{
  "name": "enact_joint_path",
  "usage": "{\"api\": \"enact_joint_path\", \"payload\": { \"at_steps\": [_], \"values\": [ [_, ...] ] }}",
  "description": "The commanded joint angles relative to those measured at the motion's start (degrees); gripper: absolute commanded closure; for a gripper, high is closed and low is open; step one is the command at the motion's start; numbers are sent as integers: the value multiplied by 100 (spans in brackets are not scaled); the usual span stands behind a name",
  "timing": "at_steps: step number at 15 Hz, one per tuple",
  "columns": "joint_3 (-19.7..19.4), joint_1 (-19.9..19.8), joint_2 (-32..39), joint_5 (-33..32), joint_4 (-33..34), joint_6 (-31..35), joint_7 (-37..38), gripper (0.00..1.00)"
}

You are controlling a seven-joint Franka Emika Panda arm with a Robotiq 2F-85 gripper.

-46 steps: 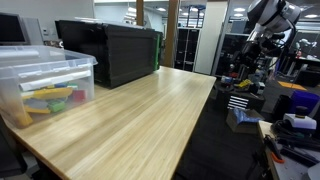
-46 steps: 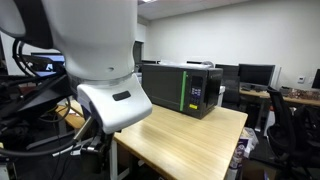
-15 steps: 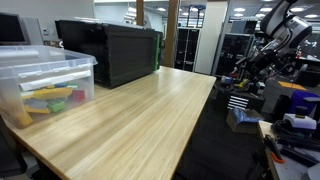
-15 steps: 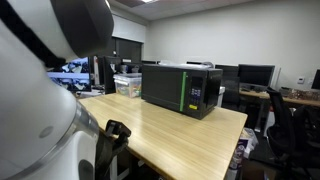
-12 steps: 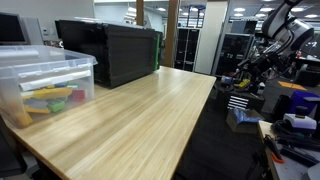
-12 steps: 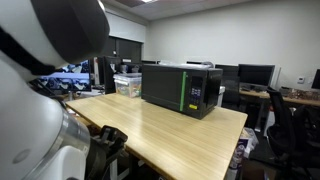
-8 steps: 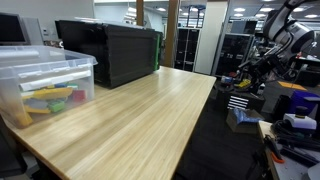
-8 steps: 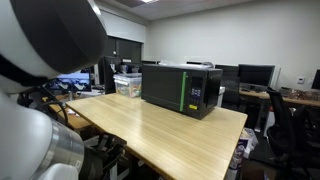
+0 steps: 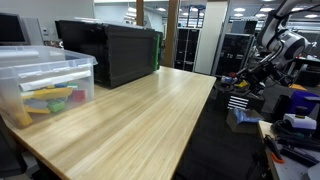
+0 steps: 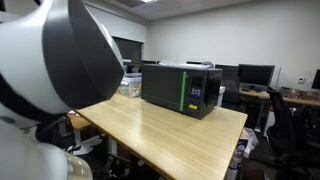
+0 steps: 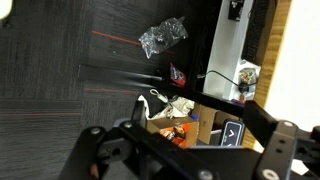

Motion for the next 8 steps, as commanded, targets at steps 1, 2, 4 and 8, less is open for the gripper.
{"api": "enact_joint_path", "payload": {
  "at_steps": [1, 2, 4, 8],
  "values": [
    [155, -244, 283, 119, 195, -86, -34, 0],
    [191, -291, 324, 95, 226, -59, 6, 0],
    [272, -395, 390, 89, 283, -67, 15, 0],
    [494, -626, 422, 179, 358, -75, -61, 0]
  ]
}}
